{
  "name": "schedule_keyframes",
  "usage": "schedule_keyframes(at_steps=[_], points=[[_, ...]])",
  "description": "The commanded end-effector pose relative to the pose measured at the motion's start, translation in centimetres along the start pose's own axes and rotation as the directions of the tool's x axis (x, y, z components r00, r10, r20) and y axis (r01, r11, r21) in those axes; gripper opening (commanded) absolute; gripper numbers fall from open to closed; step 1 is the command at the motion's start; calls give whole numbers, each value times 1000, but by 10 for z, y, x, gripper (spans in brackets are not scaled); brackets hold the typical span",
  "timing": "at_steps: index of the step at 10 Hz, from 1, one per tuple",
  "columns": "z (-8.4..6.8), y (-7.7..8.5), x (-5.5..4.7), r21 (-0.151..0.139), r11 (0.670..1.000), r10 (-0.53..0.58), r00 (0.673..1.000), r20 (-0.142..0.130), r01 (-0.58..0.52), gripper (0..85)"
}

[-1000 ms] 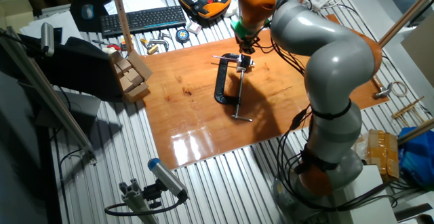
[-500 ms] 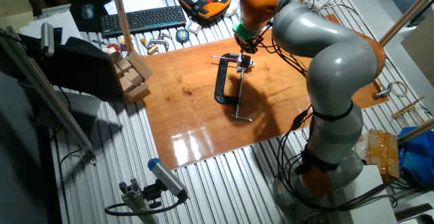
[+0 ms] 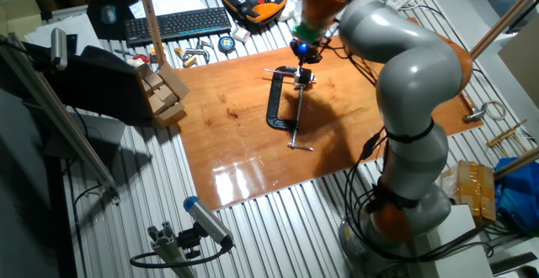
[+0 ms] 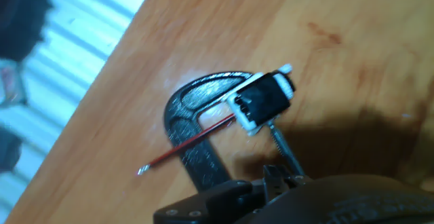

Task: Insert the pencil into the pencil sharpener

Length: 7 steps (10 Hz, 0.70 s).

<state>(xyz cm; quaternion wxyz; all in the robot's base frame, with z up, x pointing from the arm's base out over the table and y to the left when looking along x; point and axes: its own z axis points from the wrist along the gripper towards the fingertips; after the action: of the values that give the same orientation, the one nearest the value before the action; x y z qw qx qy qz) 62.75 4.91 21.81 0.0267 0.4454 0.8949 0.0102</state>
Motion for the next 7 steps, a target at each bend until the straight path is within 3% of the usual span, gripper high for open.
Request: schedule_keyframes(at_steps=[1,4,6,7], points=[[-1,-1,0,-62,553,-833,553,-17,831,0],[-8,-33,0,-49,537,-843,538,10,842,0],[-9,-50,-4,-20,526,-849,527,42,850,0],[-10,-57,-5,-15,522,-852,522,43,853,0]])
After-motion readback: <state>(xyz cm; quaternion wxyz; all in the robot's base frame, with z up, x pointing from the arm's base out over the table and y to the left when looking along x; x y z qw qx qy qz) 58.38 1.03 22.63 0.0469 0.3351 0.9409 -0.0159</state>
